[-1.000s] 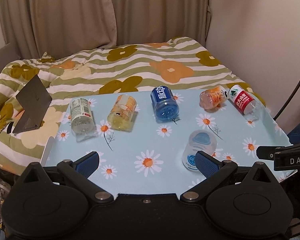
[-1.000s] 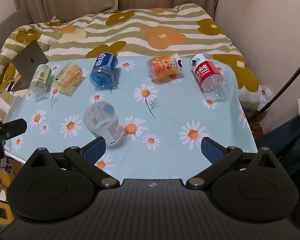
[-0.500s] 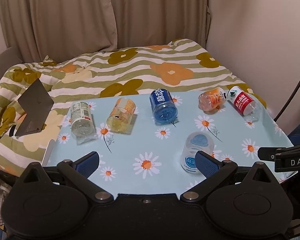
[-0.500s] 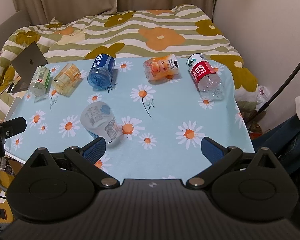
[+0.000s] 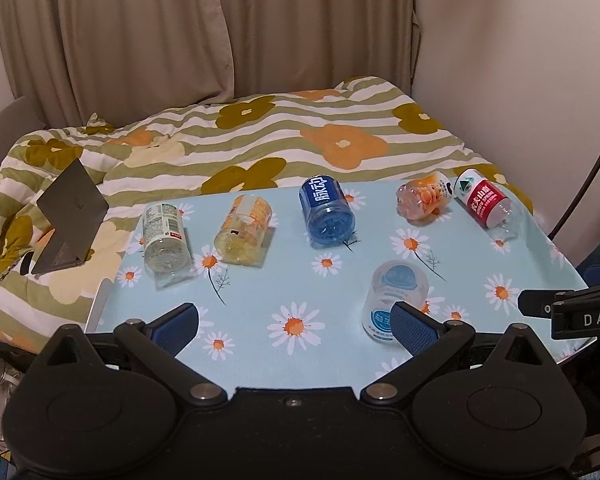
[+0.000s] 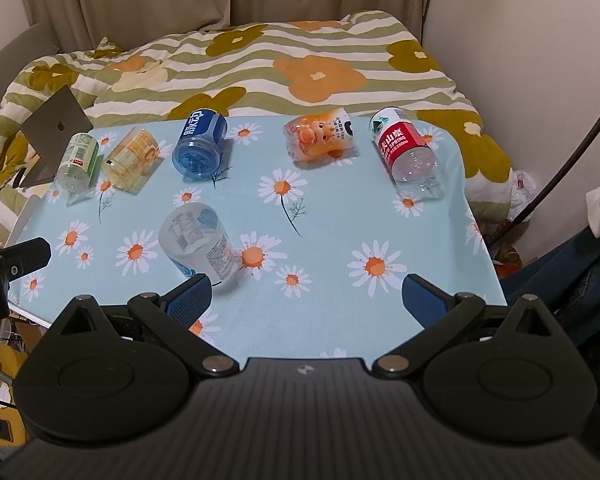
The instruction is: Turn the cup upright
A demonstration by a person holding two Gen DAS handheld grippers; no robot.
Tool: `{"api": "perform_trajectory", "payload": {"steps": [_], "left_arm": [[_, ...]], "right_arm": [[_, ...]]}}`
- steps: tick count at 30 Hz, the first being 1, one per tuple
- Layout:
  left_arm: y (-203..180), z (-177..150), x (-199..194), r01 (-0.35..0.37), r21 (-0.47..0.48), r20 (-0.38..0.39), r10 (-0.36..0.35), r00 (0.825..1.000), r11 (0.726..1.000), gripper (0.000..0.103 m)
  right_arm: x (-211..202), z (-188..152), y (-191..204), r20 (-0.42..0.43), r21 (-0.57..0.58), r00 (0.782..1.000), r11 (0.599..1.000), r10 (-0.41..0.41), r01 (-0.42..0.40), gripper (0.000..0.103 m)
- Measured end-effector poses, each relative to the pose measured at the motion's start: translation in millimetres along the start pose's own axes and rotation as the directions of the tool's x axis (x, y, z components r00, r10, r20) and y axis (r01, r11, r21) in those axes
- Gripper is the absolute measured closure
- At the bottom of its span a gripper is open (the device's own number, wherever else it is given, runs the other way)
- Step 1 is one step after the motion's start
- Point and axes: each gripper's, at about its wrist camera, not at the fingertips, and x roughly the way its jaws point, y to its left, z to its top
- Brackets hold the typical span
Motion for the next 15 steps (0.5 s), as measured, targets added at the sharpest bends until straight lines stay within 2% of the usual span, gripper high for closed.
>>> {"api": "perform_trajectory", "payload": {"steps": [15], "left_arm": [[-1.9, 2.5, -0.8, 0.010, -0.005, 0.000, -0.010, 1.000, 1.000, 0.000]], "right_arm": [[-2.8, -0.3, -4.2, 0.000, 0.006, 1.000, 1.000, -0.012, 0.012, 0.000]]}}
